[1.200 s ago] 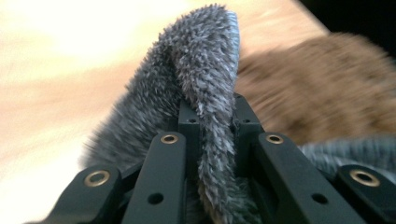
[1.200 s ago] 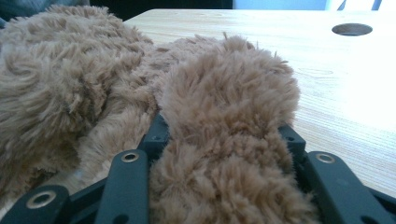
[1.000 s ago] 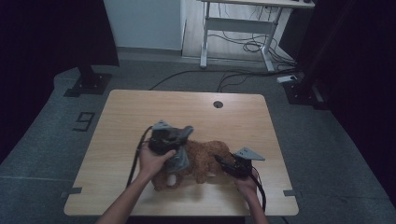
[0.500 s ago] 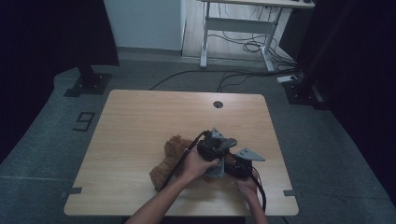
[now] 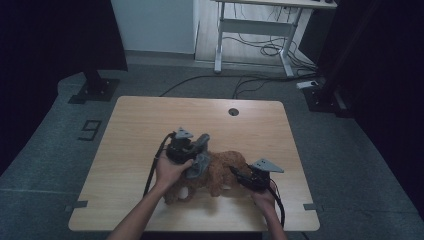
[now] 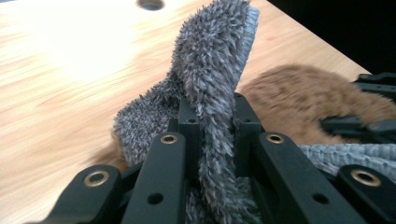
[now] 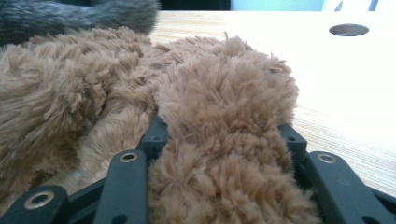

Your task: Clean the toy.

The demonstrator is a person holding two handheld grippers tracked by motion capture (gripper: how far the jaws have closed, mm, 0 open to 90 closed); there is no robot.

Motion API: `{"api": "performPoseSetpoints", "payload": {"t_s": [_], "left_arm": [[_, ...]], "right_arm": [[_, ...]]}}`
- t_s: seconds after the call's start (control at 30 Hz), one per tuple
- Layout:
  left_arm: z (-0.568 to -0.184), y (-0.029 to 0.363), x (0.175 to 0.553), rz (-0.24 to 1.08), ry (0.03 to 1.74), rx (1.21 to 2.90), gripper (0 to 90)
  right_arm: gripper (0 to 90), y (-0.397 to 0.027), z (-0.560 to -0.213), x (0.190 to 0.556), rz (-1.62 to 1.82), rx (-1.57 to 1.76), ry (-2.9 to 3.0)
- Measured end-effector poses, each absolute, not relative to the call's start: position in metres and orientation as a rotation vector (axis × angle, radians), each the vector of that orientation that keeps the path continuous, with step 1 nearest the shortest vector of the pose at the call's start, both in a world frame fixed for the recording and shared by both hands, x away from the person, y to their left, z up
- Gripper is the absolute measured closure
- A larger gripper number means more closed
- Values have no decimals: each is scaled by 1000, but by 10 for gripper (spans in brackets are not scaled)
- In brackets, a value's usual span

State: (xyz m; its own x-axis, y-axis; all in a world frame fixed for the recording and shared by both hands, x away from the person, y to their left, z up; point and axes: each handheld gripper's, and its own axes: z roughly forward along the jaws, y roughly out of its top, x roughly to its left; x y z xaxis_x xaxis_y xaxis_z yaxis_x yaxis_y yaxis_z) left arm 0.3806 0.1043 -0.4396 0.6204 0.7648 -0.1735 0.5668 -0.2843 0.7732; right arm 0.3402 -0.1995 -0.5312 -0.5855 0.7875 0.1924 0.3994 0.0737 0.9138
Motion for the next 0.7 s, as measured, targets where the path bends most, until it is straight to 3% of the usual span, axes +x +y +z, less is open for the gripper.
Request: {"api": "performPoseSetpoints", "payload": {"t_s": [0.27, 0.47, 0.6, 0.7], "left_arm": [[-450, 156, 372, 255, 1145, 1903, 784], [-468, 182, 371, 220, 1231, 1945, 784], [-488, 191, 369, 93, 1267, 1965, 783], [-495, 190, 369, 3, 1259, 1935, 783]], "right_arm": [[520, -199, -531, 340, 1519, 1183, 2004], [515, -200, -531, 341, 1525, 1188, 2007], [490, -202, -530, 341, 1521, 1201, 2021], [410, -203, -527, 342, 1510, 1234, 2038]]}}
